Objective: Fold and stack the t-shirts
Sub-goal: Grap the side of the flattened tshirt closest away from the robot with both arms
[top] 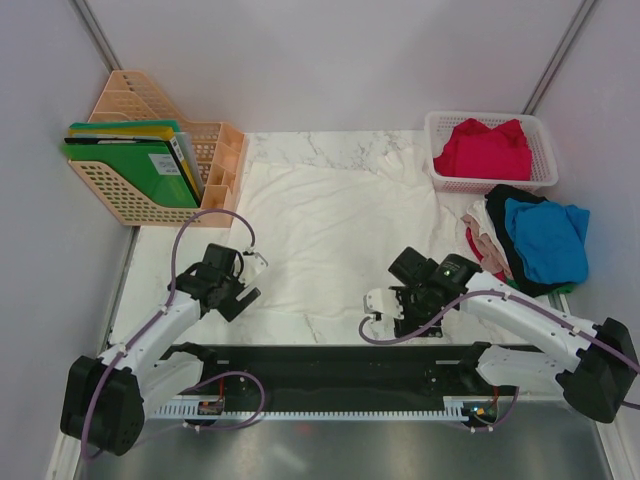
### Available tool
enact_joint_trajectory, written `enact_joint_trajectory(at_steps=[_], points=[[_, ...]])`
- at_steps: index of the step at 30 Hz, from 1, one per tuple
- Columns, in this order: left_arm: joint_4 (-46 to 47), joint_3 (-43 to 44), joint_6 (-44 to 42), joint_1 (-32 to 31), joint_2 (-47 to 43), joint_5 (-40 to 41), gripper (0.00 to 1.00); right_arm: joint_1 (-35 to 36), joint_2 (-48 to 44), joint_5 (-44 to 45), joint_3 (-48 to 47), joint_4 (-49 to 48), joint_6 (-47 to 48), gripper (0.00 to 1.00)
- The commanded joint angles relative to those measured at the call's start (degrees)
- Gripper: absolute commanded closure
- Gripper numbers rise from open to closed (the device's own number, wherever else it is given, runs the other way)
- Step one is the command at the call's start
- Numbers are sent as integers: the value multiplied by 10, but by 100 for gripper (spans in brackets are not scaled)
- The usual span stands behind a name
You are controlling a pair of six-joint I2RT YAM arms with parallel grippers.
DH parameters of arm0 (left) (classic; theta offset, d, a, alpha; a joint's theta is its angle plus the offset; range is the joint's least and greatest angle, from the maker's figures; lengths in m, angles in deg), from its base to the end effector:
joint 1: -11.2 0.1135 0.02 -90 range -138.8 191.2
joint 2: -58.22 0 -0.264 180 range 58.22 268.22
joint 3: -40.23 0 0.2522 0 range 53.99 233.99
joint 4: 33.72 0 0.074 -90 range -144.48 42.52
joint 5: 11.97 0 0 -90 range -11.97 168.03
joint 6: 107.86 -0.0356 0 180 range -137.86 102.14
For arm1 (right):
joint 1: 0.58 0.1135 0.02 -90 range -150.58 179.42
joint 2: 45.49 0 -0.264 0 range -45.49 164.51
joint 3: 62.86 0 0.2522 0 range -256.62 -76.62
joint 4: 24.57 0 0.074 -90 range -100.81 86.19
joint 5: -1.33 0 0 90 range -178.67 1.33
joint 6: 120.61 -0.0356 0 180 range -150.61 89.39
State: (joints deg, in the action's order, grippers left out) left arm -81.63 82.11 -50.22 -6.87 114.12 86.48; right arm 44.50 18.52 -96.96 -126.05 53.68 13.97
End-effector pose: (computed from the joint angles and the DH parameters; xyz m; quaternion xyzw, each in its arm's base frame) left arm 0.1614 -0.0472 0.1746 0.3960 0.8829 0.1010 0.2311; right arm 0.1215 0.1291 0.2399 -0.7048 0.6993 0.0724 0.0947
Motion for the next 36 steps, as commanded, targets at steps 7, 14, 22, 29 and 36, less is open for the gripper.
enact_joint_trajectory(at_steps=[7,14,22,29,36], points=[[11,8,18,2,11,3,0,40,33,49,41,-31,5,28],[8,4,18,3,-1,5,0,40,82,57,60,-76,24,30],[6,4,18,2,-8,7,0,35,117,67,72,-86,36,78],[5,3,19,2,-11,7,0,29,95,95,62,-67,42,100],[6,3,19,3,-11,4,0,-53,78,131,11,-43,105,100]])
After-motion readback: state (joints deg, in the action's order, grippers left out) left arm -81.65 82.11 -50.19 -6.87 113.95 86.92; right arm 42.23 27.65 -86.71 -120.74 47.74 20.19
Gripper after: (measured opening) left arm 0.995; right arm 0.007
